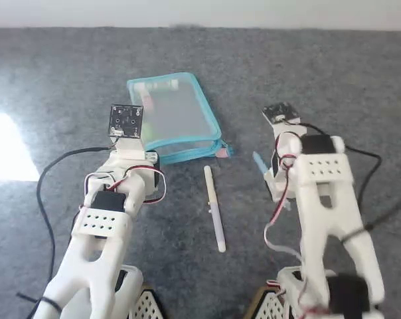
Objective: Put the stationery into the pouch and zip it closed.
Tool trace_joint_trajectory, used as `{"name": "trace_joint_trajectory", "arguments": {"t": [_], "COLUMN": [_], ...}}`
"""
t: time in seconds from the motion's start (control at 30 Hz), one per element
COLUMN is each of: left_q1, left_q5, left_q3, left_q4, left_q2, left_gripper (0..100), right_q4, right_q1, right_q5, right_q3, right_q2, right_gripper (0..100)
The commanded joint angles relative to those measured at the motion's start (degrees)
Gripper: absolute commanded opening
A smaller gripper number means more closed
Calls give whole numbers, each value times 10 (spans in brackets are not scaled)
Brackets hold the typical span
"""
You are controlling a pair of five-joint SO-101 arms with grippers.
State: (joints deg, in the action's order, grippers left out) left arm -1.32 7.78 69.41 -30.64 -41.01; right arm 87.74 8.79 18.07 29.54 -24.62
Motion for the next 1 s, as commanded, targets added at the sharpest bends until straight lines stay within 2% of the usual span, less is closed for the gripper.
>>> {"name": "trace_joint_trajectory", "arguments": {"t": [0.0,0.13,0.3,0.4,0.63,0.83,0.87,0.97], "left_q1": [-7,-7,-3,-3,-3,-6,-4,-3], "left_q5": [-2,-1,-2,-2,-2,-2,-2,-2], "left_q3": [-1,0,0,0,0,0,0,0], "left_q4": [11,11,10,10,10,10,10,10], "left_q2": [0,0,0,0,-1,0,0,-1], "left_gripper": [12,12,12,12,12,12,12,12], "right_q4": [91,131,136,124,43,46,52,81], "right_q1": [77,185,208,183,45,49,49,44], "right_q5": [29,-10,-39,-39,-38,-36,-22,87], "right_q3": [-64,-105,-137,-108,-78,-84,-82,-38], "right_q2": [-80,-81,-79,-79,-83,-83,-79,-69], "right_gripper": [7,7,7,7,7,7,7,9]}}
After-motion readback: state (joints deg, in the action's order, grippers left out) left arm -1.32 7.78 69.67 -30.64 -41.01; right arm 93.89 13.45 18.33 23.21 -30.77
